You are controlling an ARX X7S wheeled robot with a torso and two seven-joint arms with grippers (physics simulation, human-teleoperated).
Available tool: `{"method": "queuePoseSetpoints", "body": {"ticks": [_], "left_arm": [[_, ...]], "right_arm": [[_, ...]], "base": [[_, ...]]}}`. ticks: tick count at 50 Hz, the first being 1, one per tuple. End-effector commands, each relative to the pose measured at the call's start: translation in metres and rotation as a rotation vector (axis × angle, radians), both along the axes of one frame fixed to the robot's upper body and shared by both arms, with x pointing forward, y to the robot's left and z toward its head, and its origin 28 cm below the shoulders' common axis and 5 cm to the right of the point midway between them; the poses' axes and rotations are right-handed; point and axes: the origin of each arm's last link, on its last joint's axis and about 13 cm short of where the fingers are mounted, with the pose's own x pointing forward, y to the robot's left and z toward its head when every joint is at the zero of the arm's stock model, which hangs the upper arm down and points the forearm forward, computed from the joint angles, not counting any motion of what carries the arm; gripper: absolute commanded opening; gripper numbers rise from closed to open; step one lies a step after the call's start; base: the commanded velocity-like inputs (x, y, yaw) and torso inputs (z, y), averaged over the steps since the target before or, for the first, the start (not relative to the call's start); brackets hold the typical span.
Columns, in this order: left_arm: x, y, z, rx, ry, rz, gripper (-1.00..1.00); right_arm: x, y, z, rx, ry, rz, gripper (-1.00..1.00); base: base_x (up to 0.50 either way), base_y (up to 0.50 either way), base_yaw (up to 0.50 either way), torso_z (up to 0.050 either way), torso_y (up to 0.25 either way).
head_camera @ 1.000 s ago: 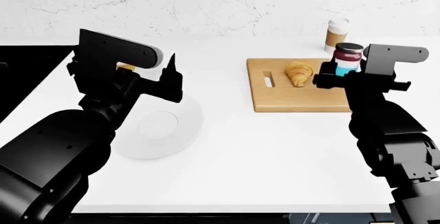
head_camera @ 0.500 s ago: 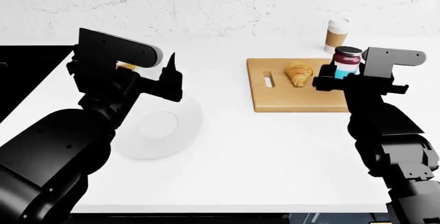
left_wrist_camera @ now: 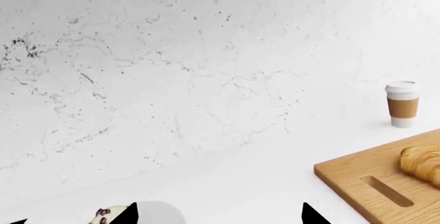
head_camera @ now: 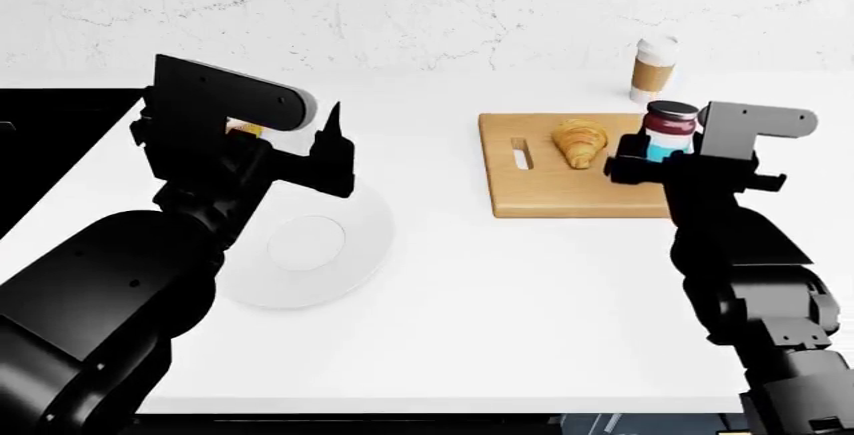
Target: From the different types of pastries on the counter, select a croissant and place it on the cutting board. Then retrieve a jar of jam from the cabinet and place it alongside the croissant on the cutting board.
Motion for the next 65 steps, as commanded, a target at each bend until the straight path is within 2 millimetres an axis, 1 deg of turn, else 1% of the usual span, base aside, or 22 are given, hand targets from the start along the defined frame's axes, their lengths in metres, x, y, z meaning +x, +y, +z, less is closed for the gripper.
{"method": "queuePoseSetpoints", "body": {"ticks": [1,27,28,50,65], "left_arm": [[0.001,0.0,-0.001,0.001,0.002,0.002,1.0],[0.002,0.0,-0.002,-0.001,0.006,-0.005,1.0],[0.002,0.0,-0.002,-0.001,0.005,-0.006,1.0],[0.002,0.002,-0.001,-0.007,0.002,-0.001,1.0],[-0.004,0.002,0.003,-0.013,-0.009,-0.004,1.0]], "right_arm": [[0.001,-0.001,-0.004,-0.015,0.008,-0.002,-1.0],[0.005,-0.001,-0.009,-0.015,0.026,-0.011,-1.0],[0.005,-0.001,-0.009,-0.016,0.026,-0.011,1.0],[0.002,0.0,-0.001,-0.03,0.015,-0.018,1.0],[-0.009,0.009,0.027,-0.01,-0.057,0.038,1.0]], "base": [[0.0,0.0,0.0,0.0,0.0],[0.0,0.0,0.0,0.0,0.0],[0.0,0.0,0.0,0.0,0.0],[0.0,0.0,0.0,0.0,0.0],[0.0,0.0,0.0,0.0,0.0]]}}
